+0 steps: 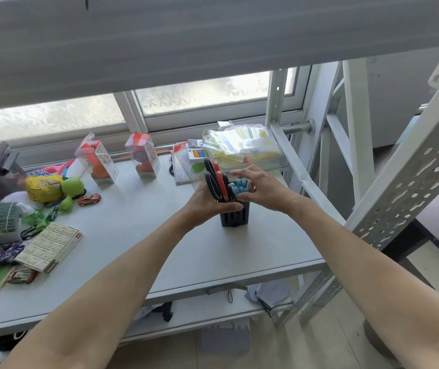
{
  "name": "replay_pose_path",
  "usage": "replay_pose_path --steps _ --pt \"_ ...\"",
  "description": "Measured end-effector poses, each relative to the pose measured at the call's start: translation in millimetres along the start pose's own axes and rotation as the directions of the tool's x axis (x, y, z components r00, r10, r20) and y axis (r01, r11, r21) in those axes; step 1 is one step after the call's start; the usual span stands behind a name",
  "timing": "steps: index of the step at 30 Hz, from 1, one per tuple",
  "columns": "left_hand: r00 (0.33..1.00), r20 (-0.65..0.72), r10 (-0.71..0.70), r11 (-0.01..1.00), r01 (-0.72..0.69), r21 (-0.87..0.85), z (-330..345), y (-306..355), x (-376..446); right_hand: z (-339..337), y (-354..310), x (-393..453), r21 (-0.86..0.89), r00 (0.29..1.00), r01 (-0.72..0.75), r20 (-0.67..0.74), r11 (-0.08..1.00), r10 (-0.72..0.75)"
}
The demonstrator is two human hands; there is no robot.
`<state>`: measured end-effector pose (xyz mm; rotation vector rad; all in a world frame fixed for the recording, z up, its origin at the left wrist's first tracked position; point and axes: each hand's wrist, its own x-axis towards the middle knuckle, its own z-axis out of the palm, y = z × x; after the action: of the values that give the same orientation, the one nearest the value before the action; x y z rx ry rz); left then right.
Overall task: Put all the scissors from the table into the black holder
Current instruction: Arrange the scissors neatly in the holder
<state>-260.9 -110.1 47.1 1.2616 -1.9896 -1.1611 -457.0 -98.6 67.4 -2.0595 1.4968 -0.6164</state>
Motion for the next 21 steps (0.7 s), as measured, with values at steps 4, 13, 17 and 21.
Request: replay_pose_path --steps 4,13,17,21 --pt "0.994 -0.107 0.024 1.000 -0.024 0.010 -5.2 1.8 1.4 1.1 3.8 -1.1 -0.043 0.999 -0.032 -0.003 0.999 0.032" --pt "0.991 -0.130 0.024 1.000 -0.024 0.002 -3.0 1.1 3.5 6.6 6.8 -7.8 0.009 0.998 0.010 -0.056 1.000 -0.009" --pt "0.997 -0.067 0.032 0.999 -0.030 0.031 -3.6 -1.8 3.8 5.9 4.0 -7.5 -0.044 0.999 0.007 -0.046 0.999 -0.009" --pt "1.000 0.024 0.013 0.996 -0.015 0.084 -8.2 -8.4 -4.0 8.3 5.1 -12.5 -0.026 1.000 -0.016 -0.022 1.000 0.016"
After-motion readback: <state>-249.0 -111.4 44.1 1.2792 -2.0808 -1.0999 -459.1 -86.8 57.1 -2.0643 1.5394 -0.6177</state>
